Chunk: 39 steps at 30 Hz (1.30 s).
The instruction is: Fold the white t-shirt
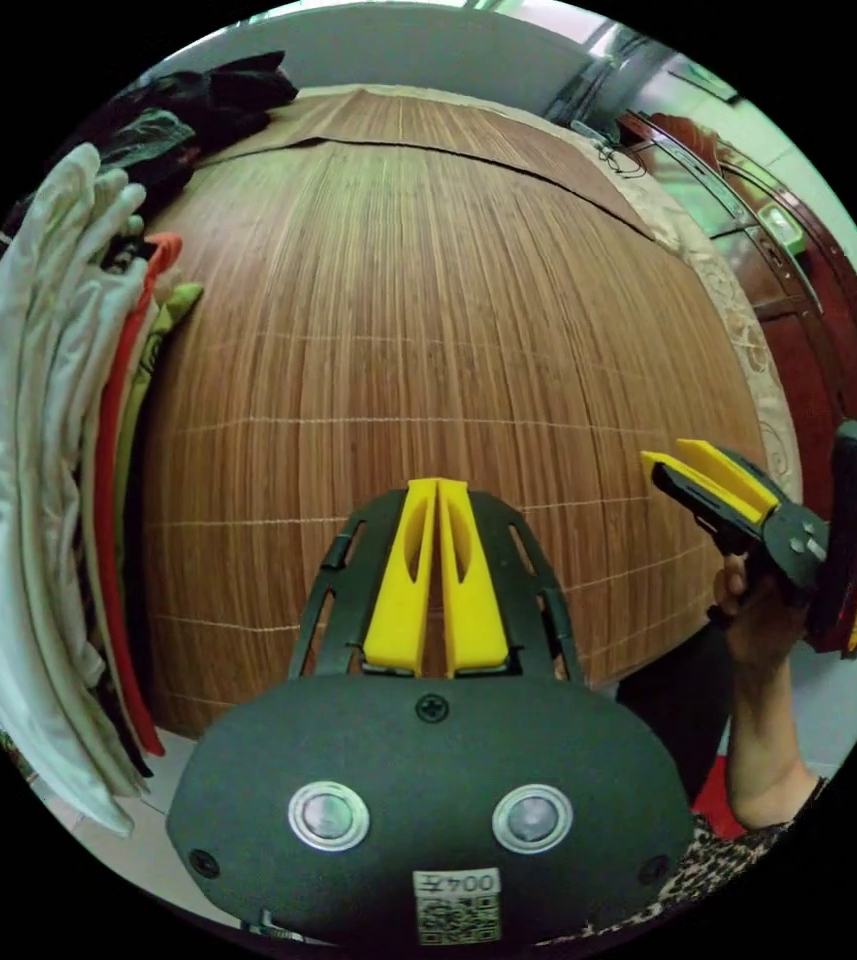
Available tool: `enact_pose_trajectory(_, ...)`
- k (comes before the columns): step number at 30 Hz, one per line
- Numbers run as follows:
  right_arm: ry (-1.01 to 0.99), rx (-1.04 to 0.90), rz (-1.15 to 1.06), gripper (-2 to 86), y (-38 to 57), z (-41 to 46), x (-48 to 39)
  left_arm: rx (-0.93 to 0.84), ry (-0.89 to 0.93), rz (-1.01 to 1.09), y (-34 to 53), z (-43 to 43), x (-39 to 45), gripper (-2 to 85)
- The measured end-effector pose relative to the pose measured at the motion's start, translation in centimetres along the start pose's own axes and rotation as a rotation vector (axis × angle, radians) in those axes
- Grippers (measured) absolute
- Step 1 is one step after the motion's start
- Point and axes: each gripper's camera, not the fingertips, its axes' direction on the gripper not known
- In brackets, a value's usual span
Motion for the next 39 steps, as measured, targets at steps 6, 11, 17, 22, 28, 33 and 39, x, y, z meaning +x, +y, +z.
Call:
enact_pose_trajectory(6,-0.101,-0.012,-0.034,11.5,-0.9,1.2,-0.4,0.011,0.035,0.007,0.8,1.8,0.5,0.5)
enact_pose_trajectory(11,-0.112,0.032,-0.022,12.4,-2.7,1.9,0.2,0.011,-0.017,0.1,0.0,1.6,1.8,0.8)
enact_pose_trajectory(17,-0.192,0.032,-0.081,14.5,-6.6,3.3,0.6,0.052,-0.188,0.089,-2.3,2.4,4.3,0.4)
enact_pose_trajectory(22,-0.254,-0.009,-0.04,15.5,-6.8,5.3,-0.7,0.087,-0.283,0.057,-1.8,3.1,7.1,0.2)
enact_pose_trajectory(28,-0.203,-0.036,-0.018,15.7,-6.9,6.0,-1.6,0.106,-0.22,0.001,-0.6,3.0,8.3,0.1)
enact_pose_trajectory(33,-0.227,-0.033,-0.008,15.8,-6.6,6.7,-1.0,0.098,-0.209,-0.012,-0.1,2.8,8.9,0.1)
enact_pose_trajectory(39,-0.226,-0.016,-0.003,15.7,-6.2,7.2,-0.8,0.107,-0.163,-0.033,0.8,2.5,9.3,0.1)
